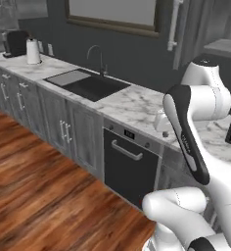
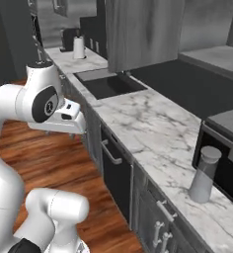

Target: There is a tray on the dining counter. Grab the cup, mug, and pitcher and place them on the tray. The pitcher may be placed next to the tray if it cannot fit the tray.

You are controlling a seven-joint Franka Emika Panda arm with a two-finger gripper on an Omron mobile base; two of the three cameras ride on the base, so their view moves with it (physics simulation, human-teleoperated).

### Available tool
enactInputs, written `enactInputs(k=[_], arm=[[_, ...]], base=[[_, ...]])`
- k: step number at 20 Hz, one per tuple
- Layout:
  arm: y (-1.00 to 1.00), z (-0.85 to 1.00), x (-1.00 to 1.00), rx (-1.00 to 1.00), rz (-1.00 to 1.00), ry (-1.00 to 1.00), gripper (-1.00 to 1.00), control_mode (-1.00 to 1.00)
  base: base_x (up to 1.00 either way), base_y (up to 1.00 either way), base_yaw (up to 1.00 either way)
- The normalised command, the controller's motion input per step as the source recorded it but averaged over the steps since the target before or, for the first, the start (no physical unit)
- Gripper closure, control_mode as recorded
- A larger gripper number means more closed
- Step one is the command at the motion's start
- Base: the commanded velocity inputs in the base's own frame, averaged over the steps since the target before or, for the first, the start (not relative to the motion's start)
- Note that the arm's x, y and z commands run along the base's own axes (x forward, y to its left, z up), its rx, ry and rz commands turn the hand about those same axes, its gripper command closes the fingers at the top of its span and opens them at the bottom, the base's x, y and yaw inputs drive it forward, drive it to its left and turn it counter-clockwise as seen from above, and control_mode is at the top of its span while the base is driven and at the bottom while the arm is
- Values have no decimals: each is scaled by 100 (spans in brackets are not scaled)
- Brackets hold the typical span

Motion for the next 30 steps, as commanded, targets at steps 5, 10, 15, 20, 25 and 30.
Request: enactInputs(k=[5, 10, 15, 20, 25, 30], arm=[[0, 0, 0, 0, 0, 0, -100, 100], [0, 0, 0, 0, 0, 0, -100, 100], [0, 0, 0, 0, 0, 0, -100, 100], [0, 0, 0, 0, 0, 0, -100, 100], [0, 0, 0, 0, 0, 0, -100, 100], [0, 0, 0, 0, 0, 0, -100, 100]], base=[[26, 0, -47], [35, 11, -39], [28, 19, -34], [28, 4, -42], [30, 0, -44], [29, 2, -40]])
